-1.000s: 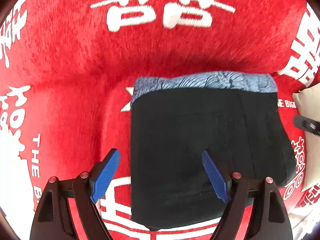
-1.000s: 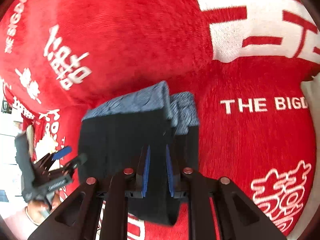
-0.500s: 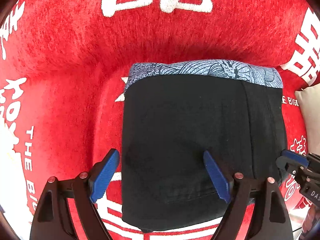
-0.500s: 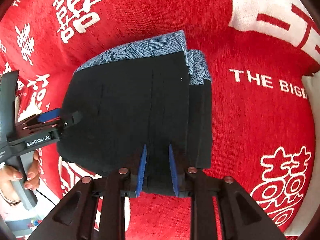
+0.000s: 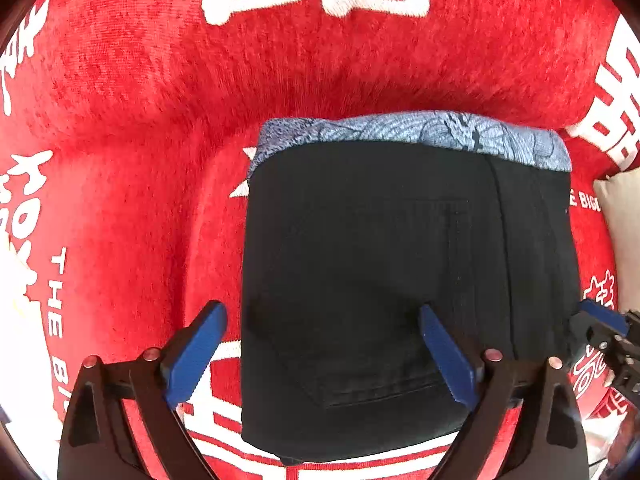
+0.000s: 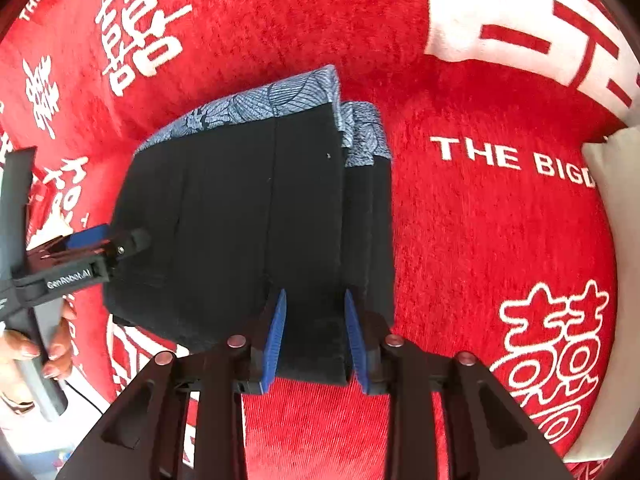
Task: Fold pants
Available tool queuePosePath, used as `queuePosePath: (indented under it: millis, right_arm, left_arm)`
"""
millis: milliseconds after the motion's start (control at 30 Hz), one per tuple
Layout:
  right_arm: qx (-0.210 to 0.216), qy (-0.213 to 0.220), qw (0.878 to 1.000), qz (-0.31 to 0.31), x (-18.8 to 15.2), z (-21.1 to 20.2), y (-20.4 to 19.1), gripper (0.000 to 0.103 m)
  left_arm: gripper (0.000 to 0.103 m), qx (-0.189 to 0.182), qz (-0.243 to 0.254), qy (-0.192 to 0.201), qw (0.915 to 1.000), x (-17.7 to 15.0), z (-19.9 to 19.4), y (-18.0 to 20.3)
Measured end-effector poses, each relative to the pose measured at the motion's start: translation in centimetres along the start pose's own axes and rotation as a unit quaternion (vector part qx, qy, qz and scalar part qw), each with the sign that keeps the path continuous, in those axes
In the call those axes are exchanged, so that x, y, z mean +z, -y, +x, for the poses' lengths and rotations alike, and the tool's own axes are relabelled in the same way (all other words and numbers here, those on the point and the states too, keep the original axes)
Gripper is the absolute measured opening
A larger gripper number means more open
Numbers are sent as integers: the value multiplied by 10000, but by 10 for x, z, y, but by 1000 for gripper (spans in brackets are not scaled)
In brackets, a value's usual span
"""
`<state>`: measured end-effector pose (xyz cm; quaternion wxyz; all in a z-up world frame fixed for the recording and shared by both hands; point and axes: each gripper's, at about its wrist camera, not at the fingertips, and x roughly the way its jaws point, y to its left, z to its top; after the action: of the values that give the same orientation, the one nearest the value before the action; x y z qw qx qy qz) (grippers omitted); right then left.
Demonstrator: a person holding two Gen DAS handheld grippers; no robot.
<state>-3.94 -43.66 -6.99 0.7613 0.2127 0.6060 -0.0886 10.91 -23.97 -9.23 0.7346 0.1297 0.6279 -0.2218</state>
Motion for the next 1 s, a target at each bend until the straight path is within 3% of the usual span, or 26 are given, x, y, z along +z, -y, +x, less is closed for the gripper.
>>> queuePosePath:
  millis: [367, 500, 1000]
  right_arm:
    - [-274, -17, 9996, -27, -7, -8, 0, 64]
    - [-347, -29, 9994, 21, -6, -4, -2, 67]
    - [-570, -24, 9984, 30, -1, 4, 3, 80]
  left_arm:
    - [97, -112, -96, 107, 9998, -5, 2, 1]
    - [102, -108, -157, 33, 9998, -4, 3, -1]
    - [102, -75, 34, -29, 10000, -3, 4, 4]
